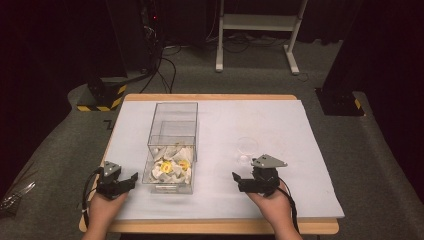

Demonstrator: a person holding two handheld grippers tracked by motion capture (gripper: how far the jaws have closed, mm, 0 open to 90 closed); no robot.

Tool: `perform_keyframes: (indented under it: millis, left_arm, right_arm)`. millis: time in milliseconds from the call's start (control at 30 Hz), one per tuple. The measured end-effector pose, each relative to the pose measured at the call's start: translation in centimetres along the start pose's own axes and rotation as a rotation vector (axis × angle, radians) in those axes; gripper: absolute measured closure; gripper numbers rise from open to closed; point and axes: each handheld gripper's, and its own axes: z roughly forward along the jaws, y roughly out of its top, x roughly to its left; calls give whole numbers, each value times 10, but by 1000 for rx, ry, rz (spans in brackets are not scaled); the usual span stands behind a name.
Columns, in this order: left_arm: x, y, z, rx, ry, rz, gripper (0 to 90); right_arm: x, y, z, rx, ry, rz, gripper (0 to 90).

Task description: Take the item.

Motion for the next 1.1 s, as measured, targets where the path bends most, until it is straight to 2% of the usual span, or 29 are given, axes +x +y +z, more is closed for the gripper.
perform_keyframes:
  millis: [233, 533, 1100]
  left_arm:
    - [0, 0, 0, -1, 0, 0, 298]
    - [0, 0, 0, -1, 2, 1, 299]
    - [0, 0, 0, -1, 2, 0, 299]
  right_arm:
    - [13, 11, 3, -21, 36, -18, 125]
    - [29, 31, 12, -37, 78, -65, 130]
    - [71, 59, 34, -48, 175, -118, 138]
